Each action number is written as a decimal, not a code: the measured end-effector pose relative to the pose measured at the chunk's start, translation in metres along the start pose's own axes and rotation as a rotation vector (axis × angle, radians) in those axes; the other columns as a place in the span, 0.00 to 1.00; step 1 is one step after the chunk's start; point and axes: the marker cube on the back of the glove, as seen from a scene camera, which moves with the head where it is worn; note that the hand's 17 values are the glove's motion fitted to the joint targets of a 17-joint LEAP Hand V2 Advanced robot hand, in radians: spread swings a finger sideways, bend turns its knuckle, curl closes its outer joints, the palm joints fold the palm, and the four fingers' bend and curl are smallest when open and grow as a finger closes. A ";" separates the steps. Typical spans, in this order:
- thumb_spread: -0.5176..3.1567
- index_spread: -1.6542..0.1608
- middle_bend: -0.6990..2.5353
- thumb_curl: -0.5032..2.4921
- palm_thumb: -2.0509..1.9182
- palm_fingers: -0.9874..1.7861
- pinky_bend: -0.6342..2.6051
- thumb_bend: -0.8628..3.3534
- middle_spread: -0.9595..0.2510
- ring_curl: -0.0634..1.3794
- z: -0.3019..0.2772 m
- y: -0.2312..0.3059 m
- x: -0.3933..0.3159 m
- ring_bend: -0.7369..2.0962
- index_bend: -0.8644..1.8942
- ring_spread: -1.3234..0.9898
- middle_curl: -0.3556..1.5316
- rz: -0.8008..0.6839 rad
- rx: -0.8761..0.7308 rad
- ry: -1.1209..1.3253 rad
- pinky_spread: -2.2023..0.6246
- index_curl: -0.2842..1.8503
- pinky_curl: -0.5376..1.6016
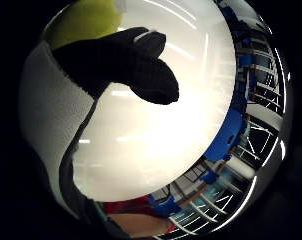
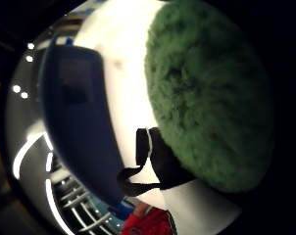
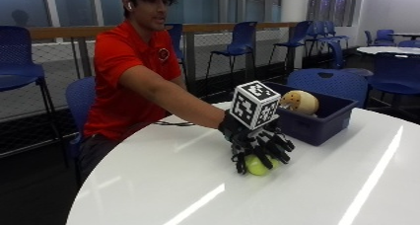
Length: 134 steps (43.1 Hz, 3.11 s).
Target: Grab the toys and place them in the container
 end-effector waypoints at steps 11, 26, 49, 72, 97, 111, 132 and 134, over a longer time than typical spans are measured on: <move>0.47 0.69 0.30 0.28 0.53 0.40 0.55 0.20 0.72 0.23 0.004 -0.004 0.002 0.33 0.40 0.56 0.33 0.018 0.000 0.067 0.80 0.25 0.44; 0.54 0.70 0.35 0.31 0.61 0.61 0.52 0.24 0.57 0.34 0.006 0.006 -0.014 0.51 0.35 0.42 0.37 0.011 0.170 0.169 0.67 0.25 0.42; 0.41 0.68 0.44 0.42 0.69 0.72 0.49 0.25 0.44 0.40 -0.033 0.041 -0.041 0.55 0.41 0.34 0.49 -0.123 0.120 0.005 0.63 0.30 0.43; 0.34 0.66 0.44 0.47 0.69 0.70 0.49 0.24 0.40 0.44 -0.188 0.104 -0.170 0.55 0.41 0.33 0.55 -0.293 0.278 -0.001 0.63 0.38 0.44; 0.38 0.67 0.37 0.49 0.66 0.47 0.54 0.21 0.41 0.44 -0.162 0.128 -0.265 0.50 0.36 0.35 0.58 -0.477 0.135 -0.047 0.66 0.46 0.47; 0.45 0.74 0.24 0.39 0.52 0.23 0.59 0.19 0.73 0.32 -0.137 0.117 -0.221 0.33 0.33 0.53 0.43 -0.478 0.114 -0.011 0.79 0.33 0.46; 0.45 0.75 0.25 0.30 0.50 0.25 0.54 0.19 0.78 0.29 -0.090 0.125 -0.079 0.32 0.35 0.58 0.36 -0.282 0.066 -0.148 0.83 0.26 0.42; 0.46 0.75 0.25 0.30 0.50 0.26 0.54 0.19 0.78 0.29 -0.084 0.128 -0.064 0.32 0.35 0.58 0.35 -0.257 0.075 -0.135 0.83 0.25 0.42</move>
